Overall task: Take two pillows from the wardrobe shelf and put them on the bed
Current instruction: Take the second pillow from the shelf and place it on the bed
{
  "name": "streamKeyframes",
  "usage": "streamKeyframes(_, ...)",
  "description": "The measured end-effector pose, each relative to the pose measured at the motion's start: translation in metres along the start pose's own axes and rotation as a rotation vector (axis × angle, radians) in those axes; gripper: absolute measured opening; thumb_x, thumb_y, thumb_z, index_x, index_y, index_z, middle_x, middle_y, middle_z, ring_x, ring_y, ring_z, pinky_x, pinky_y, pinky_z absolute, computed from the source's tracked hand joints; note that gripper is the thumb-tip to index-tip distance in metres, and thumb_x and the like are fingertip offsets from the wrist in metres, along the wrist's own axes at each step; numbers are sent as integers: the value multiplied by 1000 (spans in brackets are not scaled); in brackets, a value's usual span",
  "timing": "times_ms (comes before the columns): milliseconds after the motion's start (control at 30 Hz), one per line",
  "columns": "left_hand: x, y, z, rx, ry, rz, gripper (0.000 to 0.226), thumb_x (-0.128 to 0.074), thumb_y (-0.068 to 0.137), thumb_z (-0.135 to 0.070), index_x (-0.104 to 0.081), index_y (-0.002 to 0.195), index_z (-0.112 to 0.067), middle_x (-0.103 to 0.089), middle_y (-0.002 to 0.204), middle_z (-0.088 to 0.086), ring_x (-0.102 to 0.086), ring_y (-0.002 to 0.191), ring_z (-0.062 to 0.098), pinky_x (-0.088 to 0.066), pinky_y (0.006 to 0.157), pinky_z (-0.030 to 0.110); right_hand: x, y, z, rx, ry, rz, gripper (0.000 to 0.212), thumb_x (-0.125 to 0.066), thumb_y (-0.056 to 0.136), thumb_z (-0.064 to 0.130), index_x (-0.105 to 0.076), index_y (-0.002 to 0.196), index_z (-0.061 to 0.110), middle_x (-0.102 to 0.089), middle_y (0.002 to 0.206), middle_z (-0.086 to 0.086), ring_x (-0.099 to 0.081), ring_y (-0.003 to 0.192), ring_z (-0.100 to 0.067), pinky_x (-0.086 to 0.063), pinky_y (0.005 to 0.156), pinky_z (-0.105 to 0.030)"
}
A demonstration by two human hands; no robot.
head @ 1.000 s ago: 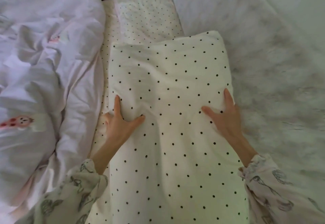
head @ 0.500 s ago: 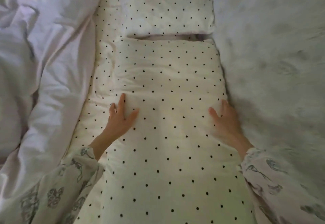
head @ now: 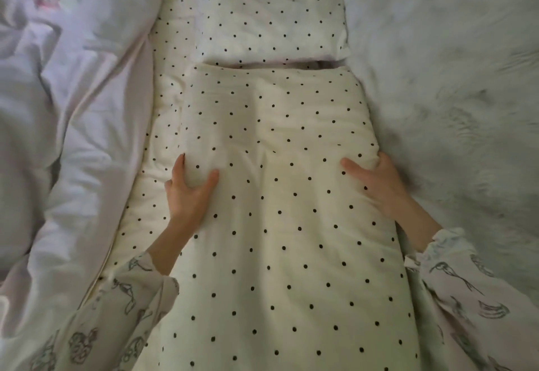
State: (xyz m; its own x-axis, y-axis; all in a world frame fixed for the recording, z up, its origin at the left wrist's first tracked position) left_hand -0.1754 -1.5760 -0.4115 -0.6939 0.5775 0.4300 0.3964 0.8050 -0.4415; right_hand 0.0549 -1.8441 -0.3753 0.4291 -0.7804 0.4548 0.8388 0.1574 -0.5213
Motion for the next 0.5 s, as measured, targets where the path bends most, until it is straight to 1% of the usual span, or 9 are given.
streamKeyframes(100, 9, 0, -5, -54, -95, -35, 85, -65, 62, -61, -30, 136, -40, -39, 130, -8, -50, 109, 13, -44, 93, 34, 4, -9, 19, 80, 18, -107, 75, -77, 60, 51, -48, 121, 17, -61, 116, 2, -60, 102, -19, -50, 91, -42)
streamKeyframes(167, 11, 2, -4, -84, -90, -39, 86, -63, 64, -63, -26, 138, -39, -37, 133, -10, -47, 115, 12, -40, 95, 32, 8, -11, 27, 135, 20, -142, 77, -74, 54, 59, -46, 116, 23, -59, 111, 8, -59, 100, -16, -51, 87, -41)
streamKeyframes(200, 10, 4, -3, -74, -46, -19, 85, -61, 69, -63, -21, 140, -40, -34, 137, -7, -43, 120, 15, -37, 97, 32, 9, -11, 30, 159, 13, -159, 78, -72, 52, 61, -45, 115, 25, -57, 110, 9, -58, 101, -15, -50, 86, -39)
streamKeyframes(233, 7, 8, -2, -50, 39, 36, 83, -56, 74, -64, -13, 142, -42, -31, 142, 0, -39, 125, 21, -35, 100, 36, 11, -9, 28, 176, -15, -181, 78, -71, 54, 61, -45, 117, 25, -56, 112, 8, -57, 101, -16, -49, 87, -38)
streamKeyframes(300, -1, 17, 2, 32, 267, 217, 82, -47, 82, -63, 2, 144, -42, -25, 148, 14, -32, 131, 35, -32, 107, 48, 13, -6, 16, 181, -137, -231, 73, -70, 65, 53, -45, 124, 17, -55, 121, -2, -54, 107, -21, -46, 91, -39)
streamKeyframes(333, -6, 20, 4, 47, 391, 304, 83, -45, 83, -62, 6, 144, -38, -23, 149, 18, -30, 132, 38, -29, 108, 51, 12, -5, 6, 158, -208, -238, 70, -68, 70, 47, -45, 127, 13, -53, 126, -7, -52, 112, -24, -43, 94, -40)
streamKeyframes(400, -11, 16, 6, 26, 592, 382, 83, -43, 87, -58, 10, 145, -32, -17, 152, 21, -22, 137, 39, -21, 111, 49, 7, -11, -22, 79, -317, -171, 70, -66, 75, 44, -43, 132, 11, -49, 133, -11, -47, 121, -28, -40, 99, -45)
streamKeyframes(433, -12, 10, 8, 23, 606, 386, 82, -43, 88, -56, 11, 145, -32, -12, 154, 20, -15, 139, 38, -17, 112, 48, 4, -17, -38, 35, -367, -128, 71, -64, 76, 44, -40, 134, 11, -47, 136, -12, -44, 124, -29, -39, 100, -48)
streamKeyframes(500, -12, -10, 19, 38, 506, 374, 83, -47, 87, -54, 10, 145, -34, -7, 155, 18, -7, 142, 34, -12, 113, 47, 5, -35, -63, -13, -436, -105, 76, -62, 77, 47, -34, 139, 14, -41, 141, -11, -38, 129, -29, -35, 103, -50)
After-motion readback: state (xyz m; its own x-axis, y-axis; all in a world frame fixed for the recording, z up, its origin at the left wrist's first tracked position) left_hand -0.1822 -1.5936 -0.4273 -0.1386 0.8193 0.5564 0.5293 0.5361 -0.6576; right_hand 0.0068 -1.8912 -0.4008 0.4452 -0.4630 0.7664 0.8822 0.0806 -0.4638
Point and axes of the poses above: each hand's wrist, its own y-axis towards the middle knuckle, its own x-axis out of the back of the hand, z = x × y, the point moved 4 cm from there along y, towards the middle knuckle
